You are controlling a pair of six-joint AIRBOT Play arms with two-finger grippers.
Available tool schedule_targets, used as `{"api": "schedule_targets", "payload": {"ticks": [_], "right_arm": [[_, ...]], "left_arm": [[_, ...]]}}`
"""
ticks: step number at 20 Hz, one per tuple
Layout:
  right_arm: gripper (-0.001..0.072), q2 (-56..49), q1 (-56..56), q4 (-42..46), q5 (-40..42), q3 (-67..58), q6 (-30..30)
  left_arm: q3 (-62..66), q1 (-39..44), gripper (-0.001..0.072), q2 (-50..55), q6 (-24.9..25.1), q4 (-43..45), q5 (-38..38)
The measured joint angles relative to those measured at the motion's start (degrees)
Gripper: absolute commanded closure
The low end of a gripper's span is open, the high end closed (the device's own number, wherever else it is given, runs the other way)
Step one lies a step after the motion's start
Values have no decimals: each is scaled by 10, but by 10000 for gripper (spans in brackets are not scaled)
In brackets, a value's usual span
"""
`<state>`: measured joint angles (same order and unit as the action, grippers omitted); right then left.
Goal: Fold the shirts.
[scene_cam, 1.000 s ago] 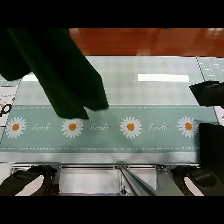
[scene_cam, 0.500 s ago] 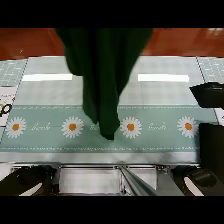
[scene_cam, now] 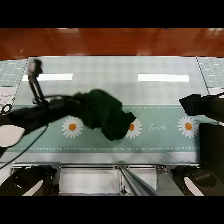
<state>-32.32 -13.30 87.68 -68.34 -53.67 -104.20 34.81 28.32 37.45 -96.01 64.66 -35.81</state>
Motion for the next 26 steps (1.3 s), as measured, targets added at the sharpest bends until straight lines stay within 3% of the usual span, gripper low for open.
{"api": "schedule_targets", "payload": {"ticks": [2, 3, 4, 9, 13, 15, 20, 24, 25, 26], "right_arm": [[301, -1, 0, -3, 25, 7, -6], [300, -3, 0, -5, 37, 9, -13], [298, -8, 0, -7, 48, 11, -19], [301, -56, 17, 41, 54, -13, -23], [301, -69, 133, 137, -6, -19, -24], [301, -72, 205, 105, -13, 23, -12], [301, -92, 275, -141, 40, 174, 92], [301, -135, 249, -236, 62, 226, 141], [301, -147, 233, -247, 65, 231, 146], [301, -161, 213, -259, 70, 235, 150]], "left_arm": [[-78, -12, 661, 4, 0, 0, -5], [-105, -16, 483, 8, 0, 0, -8], [-121, -20, 202, 10, 0, -1, -15], [-39, -98, 203, 16, -6, 51, -89], [73, -271, 204, 3, -16, 121, -174], [60, -367, 204, 10, -5, 66, -214], [-70, -474, 203, 110, 225, -275, -311], [-97, -445, 205, 216, 346, -391, -322], [-95, -428, 265, 237, 363, -403, -317], [-89, -407, 577, 260, 378, -414, -310]]}}
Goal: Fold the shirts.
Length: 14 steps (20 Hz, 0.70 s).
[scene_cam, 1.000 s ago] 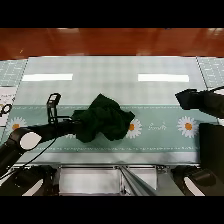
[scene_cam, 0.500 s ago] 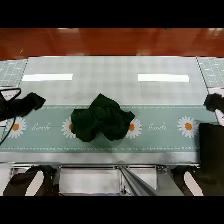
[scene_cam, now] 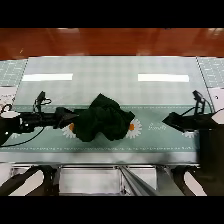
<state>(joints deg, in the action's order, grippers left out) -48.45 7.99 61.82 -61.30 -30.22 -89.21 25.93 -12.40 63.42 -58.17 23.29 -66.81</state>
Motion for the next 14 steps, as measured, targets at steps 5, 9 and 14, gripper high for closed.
{"api": "schedule_targets", "payload": {"ticks": [5, 9, 14], "right_arm": [[301, -79, -121, -83, 39, 8, 16], [301, -146, -199, -193, 102, 10, 52], [301, -229, -264, -337, 146, 10, 128]], "left_arm": [[57, 64, 681, 64, 53, 0, 2], [89, 56, 681, 78, 63, 9, -2], [101, 12, 682, 82, 54, 12, 2]]}}
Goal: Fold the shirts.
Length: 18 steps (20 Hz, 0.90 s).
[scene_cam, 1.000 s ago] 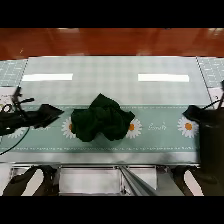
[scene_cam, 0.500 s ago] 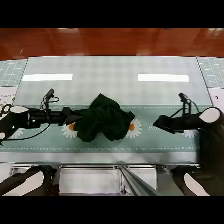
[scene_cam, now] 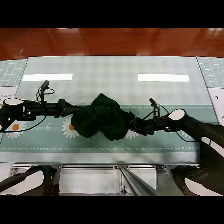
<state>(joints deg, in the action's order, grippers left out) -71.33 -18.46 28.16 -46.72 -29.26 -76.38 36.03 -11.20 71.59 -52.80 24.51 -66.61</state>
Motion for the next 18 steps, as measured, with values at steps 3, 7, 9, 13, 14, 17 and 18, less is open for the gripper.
{"api": "schedule_targets", "payload": {"ticks": [3, 7, 9, 13, 14, 17, 18], "right_arm": [[322, -32, -38, -53, 24, -10, 20], [689, -57, -68, -78, 70, -46, 34], [689, -54, -67, -69, 51, -82, 44], [689, -2, -24, 74, -21, -235, -19], [690, 10, -10, 124, -48, -296, -42], [689, 30, 15, 244, -150, -492, -87], [689, 34, 19, 282, -192, -562, -96]], "left_arm": [[1, -10, 682, 0, -2, 1, 0], [3, -11, 682, 0, -6, 1, -1], [14, -18, 682, -8, -8, -6, -6], [91, -32, 682, -57, -10, -72, -20], [123, -32, 682, -71, -10, -90, -19], [256, -25, 682, -107, -12, -133, -11], [304, -24, 683, -117, -15, -141, -10]]}}
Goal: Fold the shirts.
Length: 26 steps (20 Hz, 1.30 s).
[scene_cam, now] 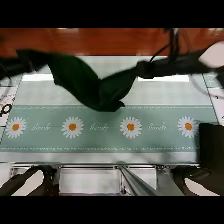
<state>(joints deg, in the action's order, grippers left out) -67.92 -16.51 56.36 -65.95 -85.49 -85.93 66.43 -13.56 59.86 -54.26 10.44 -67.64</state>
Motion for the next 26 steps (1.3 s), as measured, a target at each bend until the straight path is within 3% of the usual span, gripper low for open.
{"api": "schedule_targets", "payload": {"ticks": [2, 6, 9, 13, 17, 21, 23, 26], "right_arm": [[689, 5, 6, 64, -81, -129, -13], [689, 52, 10, 167, -200, -287, -26], [689, 115, 11, 227, -246, -326, -38], [689, 194, 11, 267, -275, -318, -57], [689, 246, 11, 278, -285, -192, -76], [689, 238, 11, 278, -224, -23, -80], [689, 196, 11, 278, -174, 29, -80], [688, 93, 11, 278, -85, 61, -81]], "left_arm": [[101, -1, 682, -21, -9, 5, 3], [258, -16, 683, -79, -63, 110, 9], [307, -33, 682, -146, -99, 202, 4], [303, -43, 682, -223, -154, 293, -60], [185, -42, 681, -280, -192, 322, -114], [-33, -18, 681, -307, -191, 330, -130], [-155, 5, 681, -302, -178, 333, -91], [-307, 39, 681, -262, -163, 332, 39]]}}
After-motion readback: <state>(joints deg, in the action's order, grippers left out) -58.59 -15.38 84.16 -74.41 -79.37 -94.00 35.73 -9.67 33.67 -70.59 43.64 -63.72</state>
